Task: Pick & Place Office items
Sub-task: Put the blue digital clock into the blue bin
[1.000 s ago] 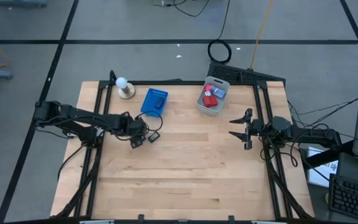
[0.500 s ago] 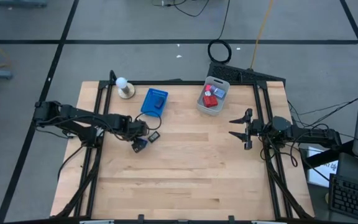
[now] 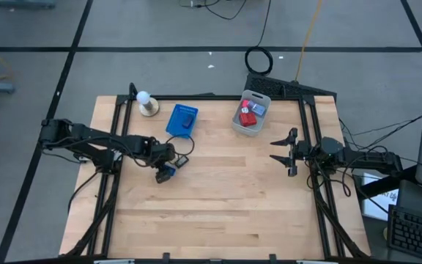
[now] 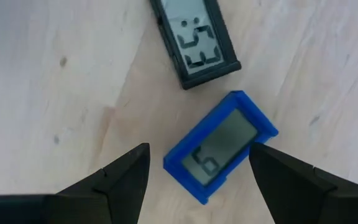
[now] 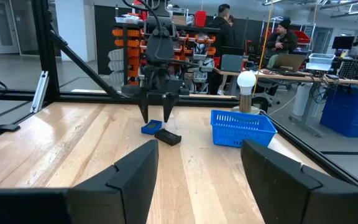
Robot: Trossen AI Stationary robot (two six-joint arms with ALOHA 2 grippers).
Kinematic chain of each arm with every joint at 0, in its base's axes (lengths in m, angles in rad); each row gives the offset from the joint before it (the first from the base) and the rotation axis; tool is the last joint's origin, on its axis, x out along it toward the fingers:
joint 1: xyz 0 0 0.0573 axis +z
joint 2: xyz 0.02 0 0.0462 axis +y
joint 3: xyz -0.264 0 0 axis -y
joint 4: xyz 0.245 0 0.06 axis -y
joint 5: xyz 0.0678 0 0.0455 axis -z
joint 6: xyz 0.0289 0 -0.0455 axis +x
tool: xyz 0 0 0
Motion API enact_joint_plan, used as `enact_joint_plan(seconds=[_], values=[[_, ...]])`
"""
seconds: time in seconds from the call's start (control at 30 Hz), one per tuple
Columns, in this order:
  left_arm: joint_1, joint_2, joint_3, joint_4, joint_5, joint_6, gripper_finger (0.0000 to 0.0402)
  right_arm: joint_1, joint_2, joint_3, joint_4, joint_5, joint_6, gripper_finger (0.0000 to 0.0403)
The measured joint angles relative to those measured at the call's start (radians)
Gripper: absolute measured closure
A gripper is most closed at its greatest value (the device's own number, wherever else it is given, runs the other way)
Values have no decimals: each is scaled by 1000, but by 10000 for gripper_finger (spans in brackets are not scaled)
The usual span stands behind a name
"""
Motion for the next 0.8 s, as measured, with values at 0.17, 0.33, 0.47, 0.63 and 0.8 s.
enact_joint_plan(seconds=[0.17,0.33,0.47,0.63,0.8], values=[[-28,0,0,23,-14,154,124,0,0,0,0,0,0,181],[-59,0,0,75,-52,263,124,0,0,0,0,0,0,181],[-80,0,0,76,-60,298,124,0,0,0,0,0,0,181],[-92,0,-36,148,-59,279,124,0,0,0,0,0,0,181],[-97,0,-82,172,-62,283,124,0,0,0,0,0,0,181]])
